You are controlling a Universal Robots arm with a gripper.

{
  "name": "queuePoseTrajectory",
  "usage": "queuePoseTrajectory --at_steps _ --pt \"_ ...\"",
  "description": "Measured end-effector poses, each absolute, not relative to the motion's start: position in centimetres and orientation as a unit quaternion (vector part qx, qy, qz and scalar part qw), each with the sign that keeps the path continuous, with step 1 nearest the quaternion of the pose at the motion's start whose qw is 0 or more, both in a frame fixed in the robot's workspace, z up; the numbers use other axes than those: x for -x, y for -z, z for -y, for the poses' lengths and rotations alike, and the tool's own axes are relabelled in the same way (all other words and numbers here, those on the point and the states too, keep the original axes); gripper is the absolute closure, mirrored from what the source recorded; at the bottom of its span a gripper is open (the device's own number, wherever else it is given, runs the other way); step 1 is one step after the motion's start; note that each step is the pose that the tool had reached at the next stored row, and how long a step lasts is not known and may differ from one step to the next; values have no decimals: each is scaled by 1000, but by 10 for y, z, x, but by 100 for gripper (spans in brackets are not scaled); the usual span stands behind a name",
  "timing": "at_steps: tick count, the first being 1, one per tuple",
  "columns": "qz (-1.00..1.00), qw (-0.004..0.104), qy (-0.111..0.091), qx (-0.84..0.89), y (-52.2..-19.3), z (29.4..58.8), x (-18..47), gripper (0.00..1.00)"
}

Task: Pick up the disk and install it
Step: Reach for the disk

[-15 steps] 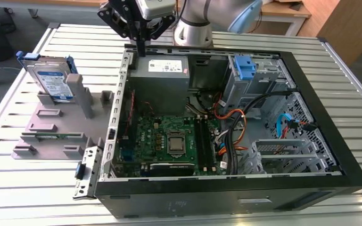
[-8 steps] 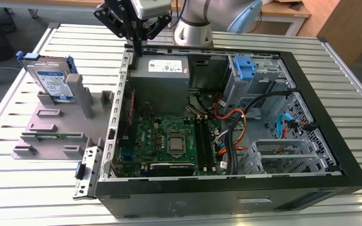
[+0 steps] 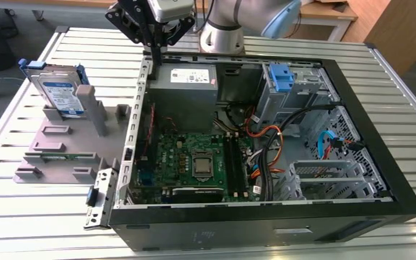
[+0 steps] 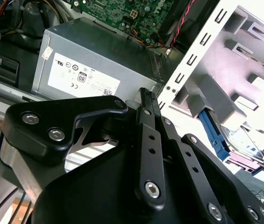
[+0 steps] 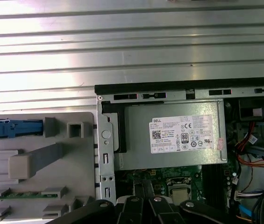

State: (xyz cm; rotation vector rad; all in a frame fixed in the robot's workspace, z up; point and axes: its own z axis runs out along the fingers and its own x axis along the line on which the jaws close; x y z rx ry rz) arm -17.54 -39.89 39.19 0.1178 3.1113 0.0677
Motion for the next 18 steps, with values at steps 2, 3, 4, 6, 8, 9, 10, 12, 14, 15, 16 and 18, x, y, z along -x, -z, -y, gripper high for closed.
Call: queuePoseTrajectory --at_steps 2,3,4,6,8,9,10,12,14,15,16,18 --pt "-999 14 -22 -38 -392 399 176 89" --pt "-999 14 -22 -38 -392 399 176 89" --pt "-999 14 -22 -38 -392 399 177 89" --pt "-999 14 -22 -38 -392 399 179 89" --pt "-999 14 -22 -38 -392 399 180 89" --pt "-999 14 -22 -38 -392 399 180 89" --pt "-999 14 -22 -38 -392 399 181 89" --pt "-999 14 -22 -38 -392 399 181 89" --pt "-999 14 -22 -38 -392 399 182 89" --pt "-999 14 -22 -38 -392 399 182 89" --pt "-999 14 -22 -38 -392 399 182 89" --pt "-999 14 -22 -38 -392 399 183 89"
